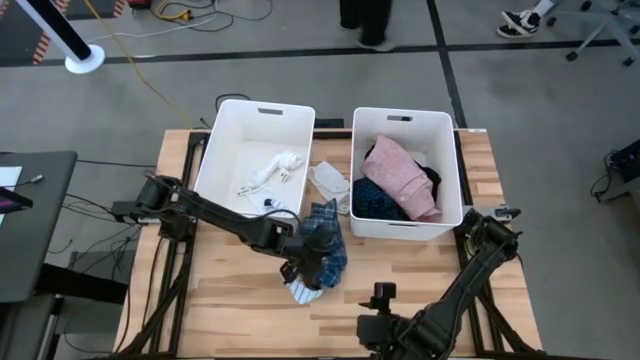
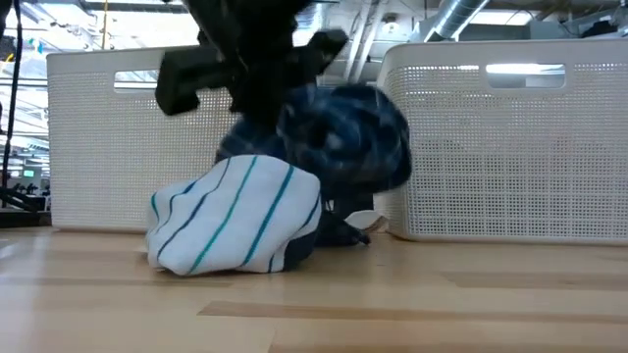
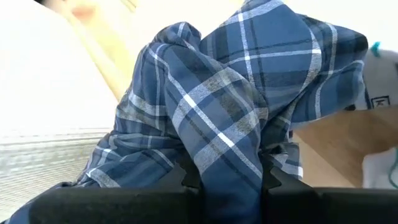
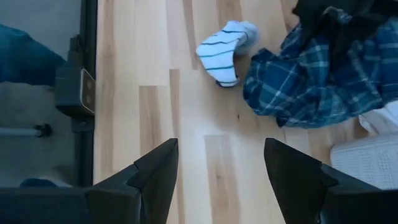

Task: Sort clothes
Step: Put the blue shirt into the right white laundry bin

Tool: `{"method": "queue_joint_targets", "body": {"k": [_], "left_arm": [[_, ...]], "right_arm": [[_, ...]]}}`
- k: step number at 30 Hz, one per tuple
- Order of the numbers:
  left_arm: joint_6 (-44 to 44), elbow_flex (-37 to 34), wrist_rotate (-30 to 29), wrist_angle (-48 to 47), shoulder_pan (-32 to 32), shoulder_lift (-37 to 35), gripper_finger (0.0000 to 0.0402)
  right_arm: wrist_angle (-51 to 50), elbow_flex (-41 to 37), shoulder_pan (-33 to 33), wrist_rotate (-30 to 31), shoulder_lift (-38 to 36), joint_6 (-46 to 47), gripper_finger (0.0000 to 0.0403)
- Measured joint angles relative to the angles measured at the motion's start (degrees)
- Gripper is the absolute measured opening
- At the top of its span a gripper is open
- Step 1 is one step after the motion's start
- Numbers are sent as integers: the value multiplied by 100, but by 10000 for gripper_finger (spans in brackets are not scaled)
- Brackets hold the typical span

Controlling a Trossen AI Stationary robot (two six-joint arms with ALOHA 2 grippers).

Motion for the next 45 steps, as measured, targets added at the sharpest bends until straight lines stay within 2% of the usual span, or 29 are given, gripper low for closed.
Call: {"method": "queue_joint_targets", "body": {"k": [5,15,18,23,27,32,36,38,41,45], "left_arm": [[-106,0,-26,-19,-157,-379,40],[-379,13,66,-18,-517,-1441,40],[-482,13,305,3,-633,-1775,40],[-609,17,668,243,-846,-2284,40],[-850,18,1248,231,-891,-2512,40],[-1218,20,1861,88,-884,-2570,40],[-1366,20,2112,109,-887,-2559,40],[-1371,20,2122,144,-886,-2559,40],[-1399,20,2115,157,-884,-2554,40],[-1536,20,2115,91,-884,-2554,40]], "right_arm": [[18,0,-2,45,0,-3,255],[11,0,-2,1070,0,-413,255],[1,0,-2,1431,0,-539,255],[-6,0,-2,2351,0,-781,255],[9,0,-3,3225,0,-1090,255],[537,0,-75,4073,0,-2138,255],[1522,0,-244,3986,0,-3575,255],[2013,0,-350,3635,0,-4202,255],[2534,0,-502,3119,0,-4749,255],[2697,0,-629,2836,-2,-5131,256]]}}
